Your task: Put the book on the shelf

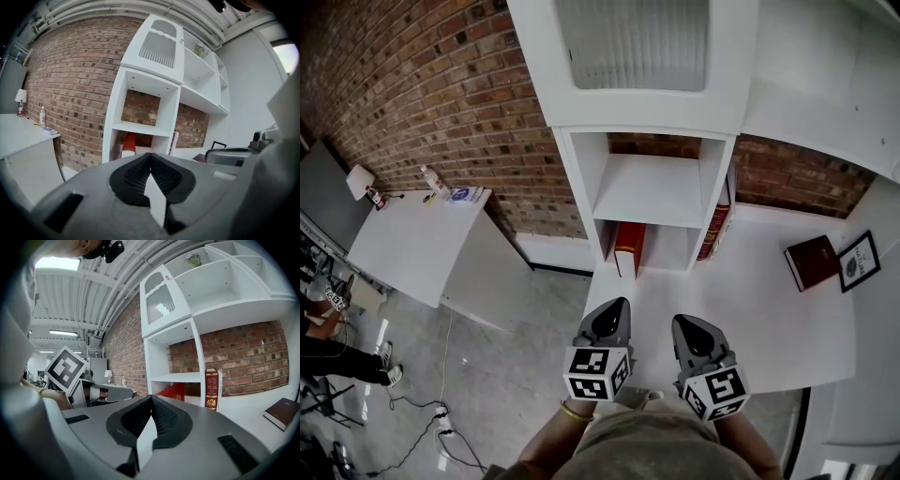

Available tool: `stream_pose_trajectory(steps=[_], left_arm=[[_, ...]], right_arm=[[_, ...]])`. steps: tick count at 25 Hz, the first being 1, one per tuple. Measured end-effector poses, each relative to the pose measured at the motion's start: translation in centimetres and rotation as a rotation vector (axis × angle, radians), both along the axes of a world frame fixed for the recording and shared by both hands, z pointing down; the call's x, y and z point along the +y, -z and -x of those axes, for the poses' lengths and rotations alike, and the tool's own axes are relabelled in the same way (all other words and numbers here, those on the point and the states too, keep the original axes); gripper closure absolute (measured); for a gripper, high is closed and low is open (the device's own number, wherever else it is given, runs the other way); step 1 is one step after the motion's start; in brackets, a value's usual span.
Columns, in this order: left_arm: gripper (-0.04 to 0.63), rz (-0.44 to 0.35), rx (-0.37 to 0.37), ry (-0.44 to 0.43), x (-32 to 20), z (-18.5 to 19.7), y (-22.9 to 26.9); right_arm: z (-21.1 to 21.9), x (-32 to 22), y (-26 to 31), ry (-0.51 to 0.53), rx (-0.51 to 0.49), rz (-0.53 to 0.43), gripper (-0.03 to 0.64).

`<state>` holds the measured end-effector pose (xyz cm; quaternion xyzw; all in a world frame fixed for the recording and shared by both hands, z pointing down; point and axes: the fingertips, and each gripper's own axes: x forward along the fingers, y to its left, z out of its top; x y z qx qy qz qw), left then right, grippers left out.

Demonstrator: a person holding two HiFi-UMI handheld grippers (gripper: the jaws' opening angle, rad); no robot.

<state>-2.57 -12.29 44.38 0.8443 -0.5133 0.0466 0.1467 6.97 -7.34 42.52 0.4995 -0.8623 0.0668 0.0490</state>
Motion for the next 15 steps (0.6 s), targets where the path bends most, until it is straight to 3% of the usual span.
stream_pose_trajectory(steps=[15], left_arm=[[0.586,0.010,0.028,0.008,2.7,1.6,0.3]], right_arm=[[0.3,1.2,0.0,-0.016,-0.010,0.000,0.611]])
